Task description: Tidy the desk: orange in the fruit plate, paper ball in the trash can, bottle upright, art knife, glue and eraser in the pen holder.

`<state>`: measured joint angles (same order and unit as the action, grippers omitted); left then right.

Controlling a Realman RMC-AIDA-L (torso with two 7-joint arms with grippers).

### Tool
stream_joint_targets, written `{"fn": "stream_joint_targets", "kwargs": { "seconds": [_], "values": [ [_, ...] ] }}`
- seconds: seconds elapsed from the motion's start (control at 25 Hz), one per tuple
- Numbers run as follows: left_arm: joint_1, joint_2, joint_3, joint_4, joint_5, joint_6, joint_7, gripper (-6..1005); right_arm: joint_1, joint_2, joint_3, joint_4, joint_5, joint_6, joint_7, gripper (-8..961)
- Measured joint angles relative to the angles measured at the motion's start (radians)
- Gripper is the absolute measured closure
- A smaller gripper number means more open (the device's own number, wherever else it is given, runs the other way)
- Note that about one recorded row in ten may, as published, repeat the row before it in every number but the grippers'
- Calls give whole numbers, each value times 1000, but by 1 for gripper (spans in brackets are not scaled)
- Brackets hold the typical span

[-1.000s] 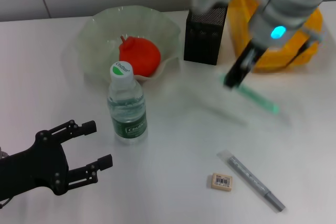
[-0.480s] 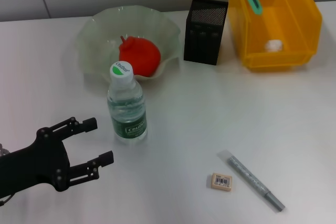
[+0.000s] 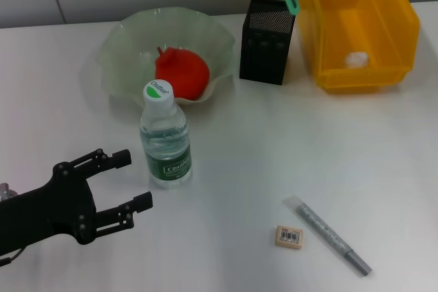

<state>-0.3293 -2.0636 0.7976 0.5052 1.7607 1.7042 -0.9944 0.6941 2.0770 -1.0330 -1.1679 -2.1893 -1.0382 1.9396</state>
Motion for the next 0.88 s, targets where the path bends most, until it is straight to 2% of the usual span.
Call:
{"fn": "stream_joint_targets", "kwargs": {
  "seconds": [0.4,0.76,0.88],
  "values": [
    [0,0,-3,0,-1,7,-2,199,-1,0,-4,111,70,63,-121,786],
    [-1,0,-7,-1,-1,9,-2,199,-3,0,3,182,122,99,-185,748],
    [-1,0,-8,-1,-1,10,-2,199,-9,0,3,174,122,99,-174,624]
  ]
}}
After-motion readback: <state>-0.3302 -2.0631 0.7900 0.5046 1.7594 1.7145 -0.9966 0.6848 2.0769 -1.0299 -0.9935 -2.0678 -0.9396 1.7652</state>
